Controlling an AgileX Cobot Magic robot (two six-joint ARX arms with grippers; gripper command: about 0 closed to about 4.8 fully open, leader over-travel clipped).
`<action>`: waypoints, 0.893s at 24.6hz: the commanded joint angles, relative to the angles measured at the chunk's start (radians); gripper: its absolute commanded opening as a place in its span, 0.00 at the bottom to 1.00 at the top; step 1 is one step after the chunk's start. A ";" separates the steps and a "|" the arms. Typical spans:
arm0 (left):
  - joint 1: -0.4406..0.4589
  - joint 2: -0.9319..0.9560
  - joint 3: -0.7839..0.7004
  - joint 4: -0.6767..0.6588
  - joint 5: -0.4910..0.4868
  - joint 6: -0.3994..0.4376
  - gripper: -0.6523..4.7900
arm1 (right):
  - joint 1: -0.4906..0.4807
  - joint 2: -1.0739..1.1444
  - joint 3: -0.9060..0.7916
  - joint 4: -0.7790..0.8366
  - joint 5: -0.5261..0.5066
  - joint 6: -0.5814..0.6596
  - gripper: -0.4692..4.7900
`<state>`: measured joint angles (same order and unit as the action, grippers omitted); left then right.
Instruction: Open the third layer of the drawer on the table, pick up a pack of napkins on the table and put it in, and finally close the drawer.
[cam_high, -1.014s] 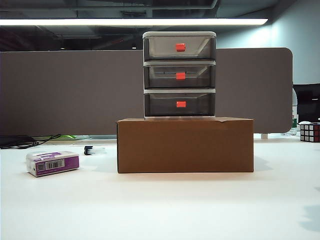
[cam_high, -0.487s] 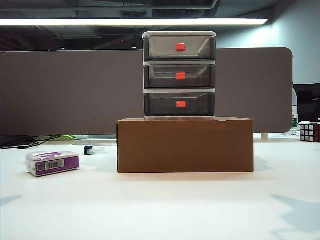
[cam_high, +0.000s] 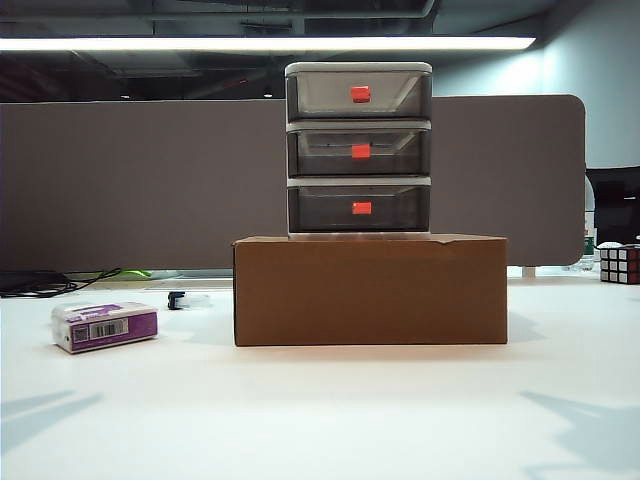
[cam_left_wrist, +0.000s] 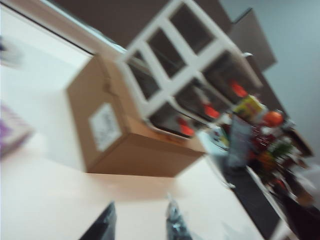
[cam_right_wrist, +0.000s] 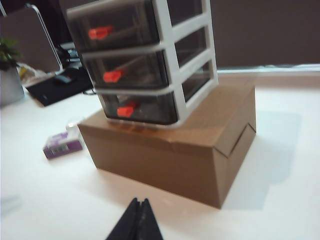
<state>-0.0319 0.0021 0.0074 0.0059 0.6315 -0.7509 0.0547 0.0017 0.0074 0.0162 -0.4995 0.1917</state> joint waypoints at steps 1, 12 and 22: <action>-0.148 0.000 0.002 0.074 -0.109 0.024 0.34 | 0.007 -0.002 -0.006 0.049 -0.016 0.072 0.12; -0.903 0.312 0.050 0.371 -0.886 0.395 0.34 | 0.170 0.091 0.113 0.011 0.116 0.056 0.08; -0.982 1.010 0.197 0.808 -0.953 0.543 0.34 | 0.204 0.383 0.275 0.048 0.112 -0.029 0.08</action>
<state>-1.0050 0.9581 0.1917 0.7212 -0.3183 -0.2413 0.2584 0.3611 0.2577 0.0410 -0.3859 0.1871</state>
